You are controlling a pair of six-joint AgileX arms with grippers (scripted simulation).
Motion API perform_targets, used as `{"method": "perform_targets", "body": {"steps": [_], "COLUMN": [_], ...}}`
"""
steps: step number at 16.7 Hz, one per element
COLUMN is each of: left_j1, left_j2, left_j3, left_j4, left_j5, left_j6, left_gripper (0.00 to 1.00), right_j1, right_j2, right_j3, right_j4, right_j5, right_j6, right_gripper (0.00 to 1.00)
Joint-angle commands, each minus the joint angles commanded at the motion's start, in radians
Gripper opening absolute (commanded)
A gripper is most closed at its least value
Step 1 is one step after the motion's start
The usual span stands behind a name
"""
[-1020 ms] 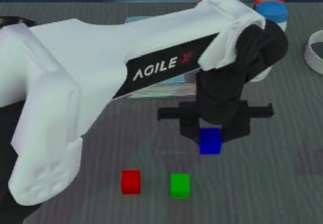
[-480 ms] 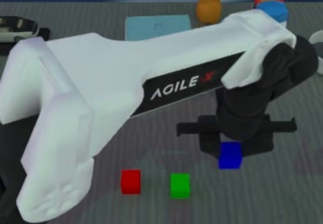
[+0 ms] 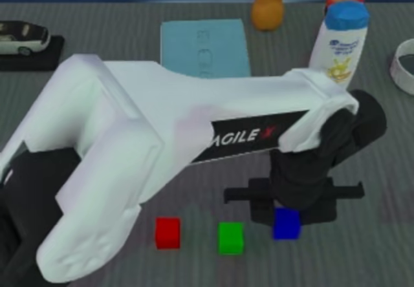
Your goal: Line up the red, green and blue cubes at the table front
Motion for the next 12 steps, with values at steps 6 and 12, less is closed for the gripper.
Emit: {"method": "perform_targets", "body": {"steps": [6, 12], "left_j1": [0.000, 0.000], "left_j2": [0.000, 0.000], "left_j3": [0.000, 0.000], "left_j4": [0.000, 0.000], "left_j5": [0.000, 0.000], "left_j6": [0.000, 0.000], "left_gripper": [0.23, 0.68], "right_j1": [0.000, 0.000], "right_j2": [0.000, 0.000], "right_j3": [0.000, 0.000], "right_j4": [0.000, 0.000], "right_j5": [0.000, 0.000], "right_j6": [0.000, 0.000], "right_gripper": [1.00, 1.00]}}
